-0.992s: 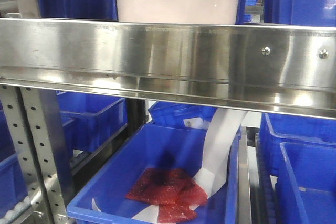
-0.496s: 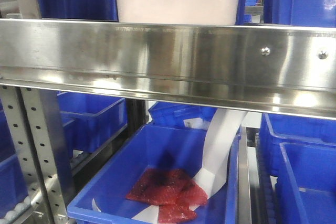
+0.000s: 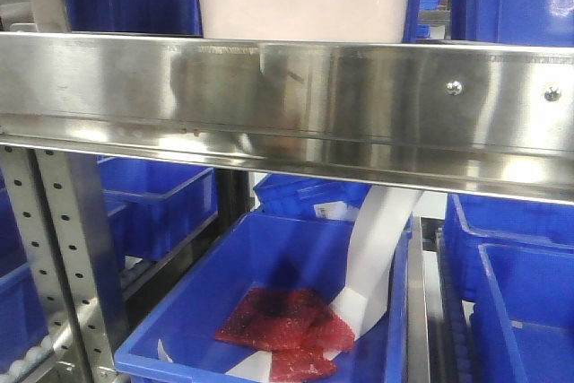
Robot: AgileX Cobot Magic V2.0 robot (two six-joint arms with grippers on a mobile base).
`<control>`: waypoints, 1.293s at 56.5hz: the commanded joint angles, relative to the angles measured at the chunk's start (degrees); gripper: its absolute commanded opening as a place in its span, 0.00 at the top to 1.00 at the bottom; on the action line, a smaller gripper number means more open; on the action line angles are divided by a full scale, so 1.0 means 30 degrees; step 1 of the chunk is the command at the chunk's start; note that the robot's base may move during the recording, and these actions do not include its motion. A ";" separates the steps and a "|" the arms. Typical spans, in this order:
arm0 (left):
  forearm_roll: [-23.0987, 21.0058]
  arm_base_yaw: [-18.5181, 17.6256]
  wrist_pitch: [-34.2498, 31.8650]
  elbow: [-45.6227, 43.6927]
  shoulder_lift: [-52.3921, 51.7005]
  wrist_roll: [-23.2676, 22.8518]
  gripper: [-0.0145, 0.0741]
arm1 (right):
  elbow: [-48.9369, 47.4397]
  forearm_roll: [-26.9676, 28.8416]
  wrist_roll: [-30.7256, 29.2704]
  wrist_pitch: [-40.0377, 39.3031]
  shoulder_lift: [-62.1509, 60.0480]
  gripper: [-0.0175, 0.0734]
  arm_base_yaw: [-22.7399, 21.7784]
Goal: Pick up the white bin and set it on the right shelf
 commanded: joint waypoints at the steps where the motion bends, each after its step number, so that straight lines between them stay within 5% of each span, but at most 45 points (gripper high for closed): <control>1: -0.0264 -0.0172 -0.1708 -0.0488 0.0216 -0.0117 0.97 | -0.0515 0.0234 -0.0028 -0.1777 -0.0160 0.73 -0.0108; 23: -0.0264 -0.0042 -0.1608 -0.0336 0.0216 -0.0117 0.97 | -0.0515 0.0234 -0.0028 -0.1777 -0.0160 0.73 -0.0108; 46: -0.0404 0.4379 -0.1701 0.3325 -0.2671 -0.0117 0.97 | -0.0515 0.0234 -0.0028 -0.1777 -0.0160 0.73 -0.0108; 59: -0.0404 0.4421 -0.6258 0.7865 -0.3371 -0.0117 0.97 | -0.0515 0.0234 -0.0028 -0.1777 -0.0160 0.73 -0.0108; 73: -0.0326 0.4421 -0.5992 0.7724 -0.3371 -0.0117 0.97 | -0.0515 0.0234 -0.0028 -0.1777 -0.0160 0.73 -0.0108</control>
